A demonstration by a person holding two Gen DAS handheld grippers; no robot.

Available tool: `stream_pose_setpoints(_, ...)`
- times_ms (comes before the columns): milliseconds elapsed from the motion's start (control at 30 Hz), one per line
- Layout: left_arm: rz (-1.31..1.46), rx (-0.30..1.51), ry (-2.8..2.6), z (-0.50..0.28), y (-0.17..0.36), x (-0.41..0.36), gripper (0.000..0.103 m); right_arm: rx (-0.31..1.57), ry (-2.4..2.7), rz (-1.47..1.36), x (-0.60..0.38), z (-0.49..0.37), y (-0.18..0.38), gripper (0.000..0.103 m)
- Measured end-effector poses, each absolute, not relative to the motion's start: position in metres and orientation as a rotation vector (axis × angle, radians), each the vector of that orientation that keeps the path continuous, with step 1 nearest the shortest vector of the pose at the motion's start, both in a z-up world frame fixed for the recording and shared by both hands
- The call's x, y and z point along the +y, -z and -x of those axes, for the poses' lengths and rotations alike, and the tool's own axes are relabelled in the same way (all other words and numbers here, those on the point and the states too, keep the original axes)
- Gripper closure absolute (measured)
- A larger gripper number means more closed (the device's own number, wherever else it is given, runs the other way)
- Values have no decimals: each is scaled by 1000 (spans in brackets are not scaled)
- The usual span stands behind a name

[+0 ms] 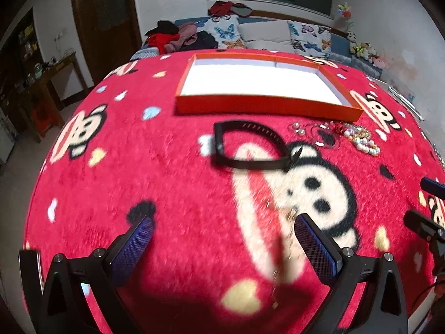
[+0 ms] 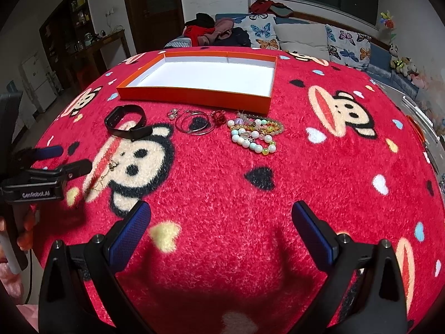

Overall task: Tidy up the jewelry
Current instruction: 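Reach the left gripper to the black watch band and close on it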

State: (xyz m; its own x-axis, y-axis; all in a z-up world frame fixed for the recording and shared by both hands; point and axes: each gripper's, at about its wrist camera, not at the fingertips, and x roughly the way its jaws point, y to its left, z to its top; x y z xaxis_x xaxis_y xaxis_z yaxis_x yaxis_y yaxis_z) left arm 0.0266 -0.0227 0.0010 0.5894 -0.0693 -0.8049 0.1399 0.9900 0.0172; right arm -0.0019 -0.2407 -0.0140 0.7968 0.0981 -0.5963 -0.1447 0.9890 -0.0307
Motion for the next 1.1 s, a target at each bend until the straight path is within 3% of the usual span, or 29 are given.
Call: stream_pose_setpoints(1100,-155,978,282,-124,29,-63,0,705,-142,11,-256,-35,23,2)
